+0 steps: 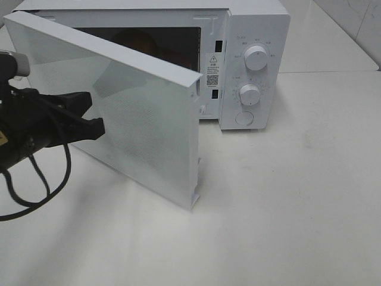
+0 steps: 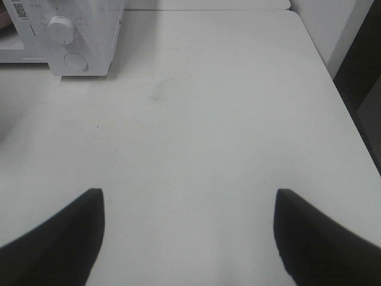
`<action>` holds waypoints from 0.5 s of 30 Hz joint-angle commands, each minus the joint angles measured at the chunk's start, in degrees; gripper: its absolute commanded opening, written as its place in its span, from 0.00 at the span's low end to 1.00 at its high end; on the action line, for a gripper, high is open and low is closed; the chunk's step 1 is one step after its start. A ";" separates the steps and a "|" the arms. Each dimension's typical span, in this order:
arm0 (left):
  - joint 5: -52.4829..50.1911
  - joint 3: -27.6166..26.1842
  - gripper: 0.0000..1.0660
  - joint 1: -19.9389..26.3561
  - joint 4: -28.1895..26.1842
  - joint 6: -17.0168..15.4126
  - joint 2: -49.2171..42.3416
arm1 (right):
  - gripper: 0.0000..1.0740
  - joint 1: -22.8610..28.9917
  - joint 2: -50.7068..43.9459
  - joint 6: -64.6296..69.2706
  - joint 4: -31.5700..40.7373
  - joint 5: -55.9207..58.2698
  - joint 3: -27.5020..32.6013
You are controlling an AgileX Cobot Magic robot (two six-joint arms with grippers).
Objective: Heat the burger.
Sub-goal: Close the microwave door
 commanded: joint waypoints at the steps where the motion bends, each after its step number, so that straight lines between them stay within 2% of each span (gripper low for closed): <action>1: -0.80 -3.15 0.00 -3.15 -4.93 2.58 1.60 | 0.70 -0.46 -1.49 -0.34 0.11 0.00 0.11; 5: -0.57 -5.90 0.00 -5.27 -7.33 4.01 3.55 | 0.70 -0.46 -1.49 -0.34 0.11 0.00 0.11; 11: 2.29 -13.06 0.00 -8.25 -11.52 6.65 8.19 | 0.70 -0.46 -1.49 -0.34 0.11 0.00 0.11; 15: 2.69 -16.39 0.00 -9.05 -11.63 7.16 10.14 | 0.70 -0.46 -1.49 -0.34 0.11 0.00 0.11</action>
